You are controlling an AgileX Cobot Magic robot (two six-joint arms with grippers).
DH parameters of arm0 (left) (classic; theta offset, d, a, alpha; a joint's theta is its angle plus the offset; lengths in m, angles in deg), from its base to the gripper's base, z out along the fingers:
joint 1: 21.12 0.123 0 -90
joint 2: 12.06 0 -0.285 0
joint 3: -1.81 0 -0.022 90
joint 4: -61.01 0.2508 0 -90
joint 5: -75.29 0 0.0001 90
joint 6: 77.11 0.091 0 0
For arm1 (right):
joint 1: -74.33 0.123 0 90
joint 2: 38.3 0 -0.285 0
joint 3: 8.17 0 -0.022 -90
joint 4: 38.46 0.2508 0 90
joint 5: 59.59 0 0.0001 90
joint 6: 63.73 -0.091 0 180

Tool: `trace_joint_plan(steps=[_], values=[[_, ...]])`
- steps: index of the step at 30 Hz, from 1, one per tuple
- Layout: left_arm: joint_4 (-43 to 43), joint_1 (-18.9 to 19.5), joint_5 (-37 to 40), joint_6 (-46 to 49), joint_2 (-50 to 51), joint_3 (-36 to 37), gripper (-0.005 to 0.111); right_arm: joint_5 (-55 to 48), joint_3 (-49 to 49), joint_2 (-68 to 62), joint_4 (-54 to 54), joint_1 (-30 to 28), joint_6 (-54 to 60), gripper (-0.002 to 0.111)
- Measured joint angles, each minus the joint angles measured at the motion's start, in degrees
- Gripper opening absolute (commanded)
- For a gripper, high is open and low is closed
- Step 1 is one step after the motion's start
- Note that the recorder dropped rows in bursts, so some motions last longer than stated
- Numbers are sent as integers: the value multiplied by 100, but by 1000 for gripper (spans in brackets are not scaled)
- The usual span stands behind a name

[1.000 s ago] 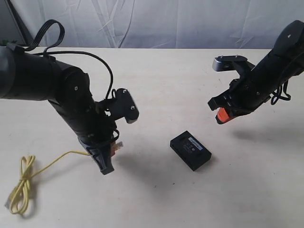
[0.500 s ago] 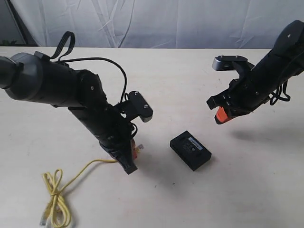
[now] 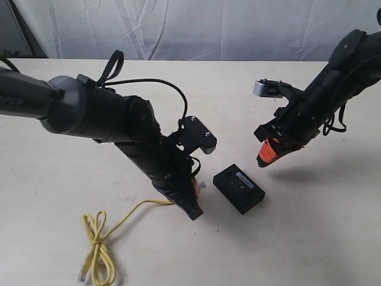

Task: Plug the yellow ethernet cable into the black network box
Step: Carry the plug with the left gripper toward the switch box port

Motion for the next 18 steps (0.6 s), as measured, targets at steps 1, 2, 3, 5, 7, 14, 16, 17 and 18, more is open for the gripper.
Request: trace_joint_plan(steps=[1,2,3,5,7,14,16,17,18], values=[[0,-12,23,-16,55,-62,0,-102,0,-47,123,-69,140,-1],[-12,-50,34,-24,97,-120,0,-198,0,-74,274,-157,269,-1],[-12,-78,34,-39,111,-159,0,-294,0,-104,395,-243,368,-1],[-37,-144,34,-121,155,-220,0,-413,0,-158,694,-464,565,-1],[-37,-176,34,-231,165,-246,0,-443,0,-169,807,-598,696,-1],[225,-176,313,-836,165,-303,0,-444,8,-167,831,-652,947,-1],[471,-176,505,-1163,165,-390,0,-411,8,-167,820,-629,959,-1],[607,-176,639,-1266,167,-435,0,-384,8,-167,812,-583,974,-1],[684,-176,781,-1345,178,-495,0,-356,-4,-167,812,-551,993,-1]])
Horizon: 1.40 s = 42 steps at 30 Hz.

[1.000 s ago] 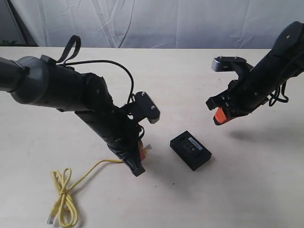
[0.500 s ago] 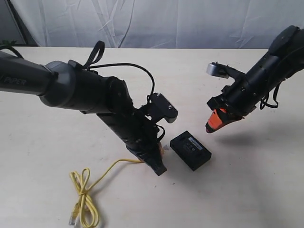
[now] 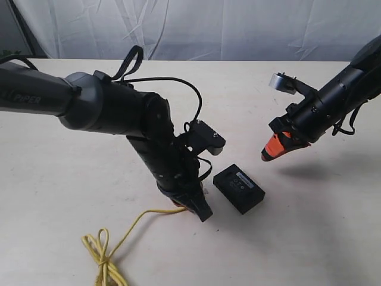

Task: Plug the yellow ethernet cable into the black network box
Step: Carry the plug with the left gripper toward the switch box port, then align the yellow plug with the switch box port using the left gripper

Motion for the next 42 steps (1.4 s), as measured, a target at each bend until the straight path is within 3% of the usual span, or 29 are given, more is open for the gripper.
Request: trace_joint_plan(steps=[4,14,29,33,37,39,42], values=[[312,-5,438,-245,44,-226,0,194,-115,0,-33,163,114,-1],[621,-40,572,-288,155,-443,0,814,-433,0,13,248,384,-1],[528,-324,574,-417,394,-772,1,601,-470,-321,243,258,828,-1],[518,-324,574,-500,394,-772,21,601,-470,-321,264,258,850,-1],[672,-328,694,-708,394,-795,62,601,-470,-321,264,258,867,-1],[784,-328,719,-749,394,-810,69,601,-470,-321,264,258,867,-1],[1282,-328,719,-774,330,-806,69,601,-470,-321,264,258,892,-1]])
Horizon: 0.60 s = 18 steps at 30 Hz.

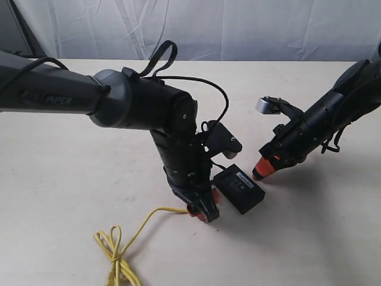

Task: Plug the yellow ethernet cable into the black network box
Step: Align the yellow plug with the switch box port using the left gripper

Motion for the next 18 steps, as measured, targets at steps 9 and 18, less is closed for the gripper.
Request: trace_joint_plan(steps=[9,18], values=[[341,0,115,584,-641,177,53,33,0,0,14,0,23,-1],[-1353,0,-1020,3466,-832,1331,59,55,0,0,25,0,26,-1]])
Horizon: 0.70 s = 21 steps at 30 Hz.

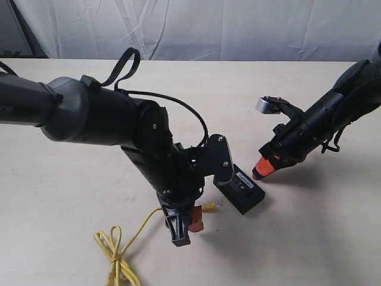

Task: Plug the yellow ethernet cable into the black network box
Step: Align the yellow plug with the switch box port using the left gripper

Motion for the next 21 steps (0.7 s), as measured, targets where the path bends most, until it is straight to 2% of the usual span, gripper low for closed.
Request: trace_joint_plan(steps=[4,7,14,21], values=[[-613,0,-401,476,0,90,59,0,0,0,0,0,0,-1],[-762,0,-607,659,0,90,59,0,0,0,0,0,0,-1],[-920,22,-672,1155,0,114,59,0,0,0,0,0,21,-1],[-1613,270,-634,1937,0,114,59,11,0,0,0,0,21,-1]])
